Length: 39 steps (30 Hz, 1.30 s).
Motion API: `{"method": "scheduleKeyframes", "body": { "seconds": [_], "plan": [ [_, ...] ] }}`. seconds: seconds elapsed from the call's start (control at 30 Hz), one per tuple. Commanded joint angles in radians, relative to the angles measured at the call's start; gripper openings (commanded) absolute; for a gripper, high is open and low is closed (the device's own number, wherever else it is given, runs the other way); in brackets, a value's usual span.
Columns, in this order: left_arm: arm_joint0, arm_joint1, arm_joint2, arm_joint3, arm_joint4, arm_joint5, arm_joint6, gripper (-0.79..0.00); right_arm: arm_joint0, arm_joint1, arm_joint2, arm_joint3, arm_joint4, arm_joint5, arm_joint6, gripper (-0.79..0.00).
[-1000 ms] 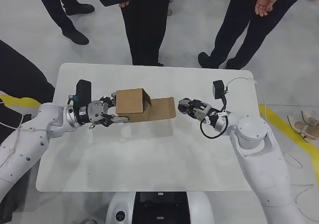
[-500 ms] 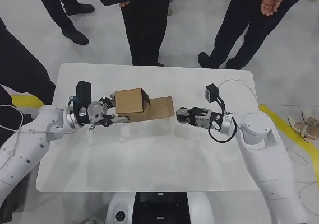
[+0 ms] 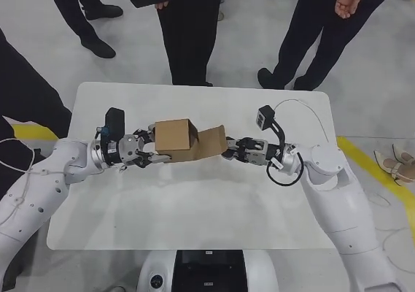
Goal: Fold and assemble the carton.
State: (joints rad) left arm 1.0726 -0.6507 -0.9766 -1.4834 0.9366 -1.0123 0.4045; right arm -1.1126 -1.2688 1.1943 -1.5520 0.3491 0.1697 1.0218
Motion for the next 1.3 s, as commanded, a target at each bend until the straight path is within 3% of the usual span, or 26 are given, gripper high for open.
{"method": "scheduleKeyframes", "body": {
  "seconds": [0.0, 0.43, 0.8, 1.27],
  "plan": [
    [-0.003, -0.003, 0.003, 0.004, -0.001, 0.0, -0.01, -0.665, 0.0, 0.0, -0.006, -0.009, 0.009, -0.003, -0.007, -0.785],
    [-0.022, -0.023, 0.03, 0.016, 0.011, 0.0, -0.063, -0.619, 0.018, 0.002, -0.045, -0.06, -0.004, -0.002, -0.05, -0.779],
    [-0.03, -0.028, 0.036, 0.016, 0.024, 0.0, -0.088, -0.594, 0.027, 0.008, -0.074, -0.085, -0.047, 0.021, -0.066, -0.585],
    [-0.007, -0.03, 0.009, 0.0, 0.055, 0.0, -0.081, -0.585, 0.033, 0.017, -0.084, -0.108, -0.069, 0.03, -0.076, -0.6]
  ]
}}
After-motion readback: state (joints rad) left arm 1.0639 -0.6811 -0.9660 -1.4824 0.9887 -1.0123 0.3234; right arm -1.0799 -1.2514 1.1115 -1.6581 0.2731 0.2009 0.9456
